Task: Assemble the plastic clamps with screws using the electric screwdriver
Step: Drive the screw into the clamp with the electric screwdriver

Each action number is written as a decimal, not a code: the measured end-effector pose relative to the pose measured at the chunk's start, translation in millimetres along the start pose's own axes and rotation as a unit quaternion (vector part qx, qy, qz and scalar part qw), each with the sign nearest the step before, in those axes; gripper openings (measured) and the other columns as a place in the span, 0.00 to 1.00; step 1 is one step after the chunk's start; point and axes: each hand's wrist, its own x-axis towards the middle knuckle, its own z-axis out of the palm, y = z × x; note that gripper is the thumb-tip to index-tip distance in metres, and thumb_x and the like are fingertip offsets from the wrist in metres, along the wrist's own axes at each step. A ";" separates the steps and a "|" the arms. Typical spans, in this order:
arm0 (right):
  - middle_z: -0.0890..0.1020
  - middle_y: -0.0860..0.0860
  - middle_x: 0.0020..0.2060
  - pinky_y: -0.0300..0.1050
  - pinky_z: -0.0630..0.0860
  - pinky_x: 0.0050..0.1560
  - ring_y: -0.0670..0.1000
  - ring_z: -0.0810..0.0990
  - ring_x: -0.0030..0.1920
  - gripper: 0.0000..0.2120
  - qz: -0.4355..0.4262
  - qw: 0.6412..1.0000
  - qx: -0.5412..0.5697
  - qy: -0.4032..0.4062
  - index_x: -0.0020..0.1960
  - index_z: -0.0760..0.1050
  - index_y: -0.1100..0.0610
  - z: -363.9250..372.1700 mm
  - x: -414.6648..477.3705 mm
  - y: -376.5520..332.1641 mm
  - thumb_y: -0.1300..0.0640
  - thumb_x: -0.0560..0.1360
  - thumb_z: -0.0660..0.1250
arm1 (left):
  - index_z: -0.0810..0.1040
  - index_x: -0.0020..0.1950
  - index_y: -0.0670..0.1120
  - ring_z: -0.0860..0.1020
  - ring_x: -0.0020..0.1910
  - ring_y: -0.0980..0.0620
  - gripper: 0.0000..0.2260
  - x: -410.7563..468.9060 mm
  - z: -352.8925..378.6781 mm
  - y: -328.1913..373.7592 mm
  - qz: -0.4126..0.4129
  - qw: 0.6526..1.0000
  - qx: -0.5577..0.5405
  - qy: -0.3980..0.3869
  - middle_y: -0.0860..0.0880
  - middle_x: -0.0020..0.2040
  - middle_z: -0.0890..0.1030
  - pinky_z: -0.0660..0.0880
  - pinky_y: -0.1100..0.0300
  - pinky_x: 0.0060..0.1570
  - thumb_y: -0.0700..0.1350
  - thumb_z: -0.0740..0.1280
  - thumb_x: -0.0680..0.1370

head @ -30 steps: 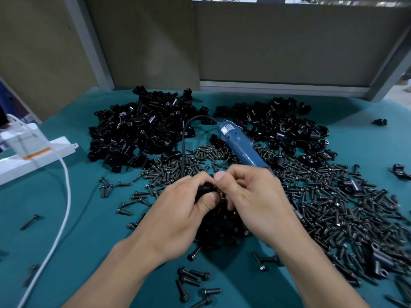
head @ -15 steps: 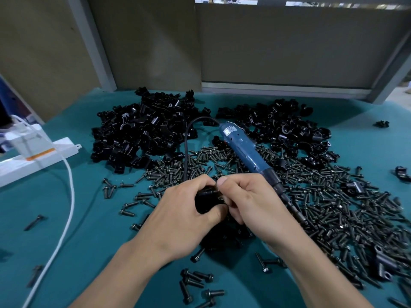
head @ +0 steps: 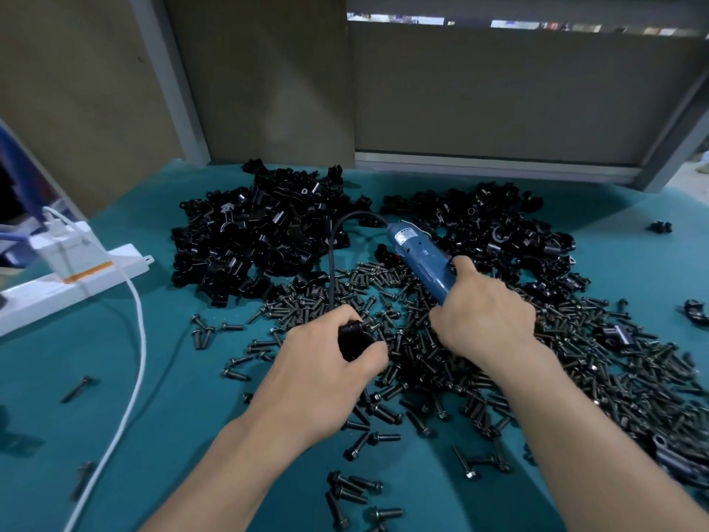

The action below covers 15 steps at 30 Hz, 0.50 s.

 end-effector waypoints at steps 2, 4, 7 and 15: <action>0.74 0.49 0.38 0.50 0.68 0.41 0.52 0.71 0.33 0.25 0.014 1.000 -0.013 -0.021 0.66 0.64 0.49 -4.6 10.1 -2.8 0.49 0.75 0.71 | 0.70 0.42 0.59 0.74 0.31 0.61 0.11 0.4 0.6 -2.6 0.004 0.999 0.046 0.003 0.56 0.35 0.77 0.69 0.67 0.26 0.61 0.69 0.77; 0.75 0.49 0.39 0.50 0.70 0.41 0.52 0.74 0.35 0.27 0.017 0.999 0.002 -0.040 0.68 0.62 0.47 -11.5 19.4 -2.2 0.47 0.74 0.71 | 0.70 0.45 0.62 0.74 0.42 0.66 0.10 -0.3 1.3 -4.8 0.021 0.995 0.098 0.001 0.57 0.41 0.76 0.67 0.67 0.32 0.65 0.66 0.78; 0.78 0.50 0.43 0.50 0.78 0.37 0.53 0.79 0.37 0.27 0.024 0.985 0.145 -0.096 0.70 0.63 0.46 -20.5 25.9 6.4 0.50 0.74 0.70 | 0.69 0.48 0.62 0.72 0.46 0.64 0.16 -2.6 2.3 -6.1 0.069 0.991 0.114 0.002 0.59 0.43 0.74 0.68 0.60 0.38 0.72 0.57 0.79; 0.82 0.60 0.40 0.44 0.80 0.32 0.55 0.80 0.33 0.23 0.055 0.666 0.701 -0.248 0.65 0.74 0.64 -22.4 -5.3 26.8 0.65 0.70 0.64 | 0.72 0.51 0.61 0.74 0.49 0.57 0.23 -10.0 -1.7 10.7 0.201 0.979 0.040 -0.016 0.61 0.47 0.74 0.68 0.67 0.42 0.75 0.46 0.78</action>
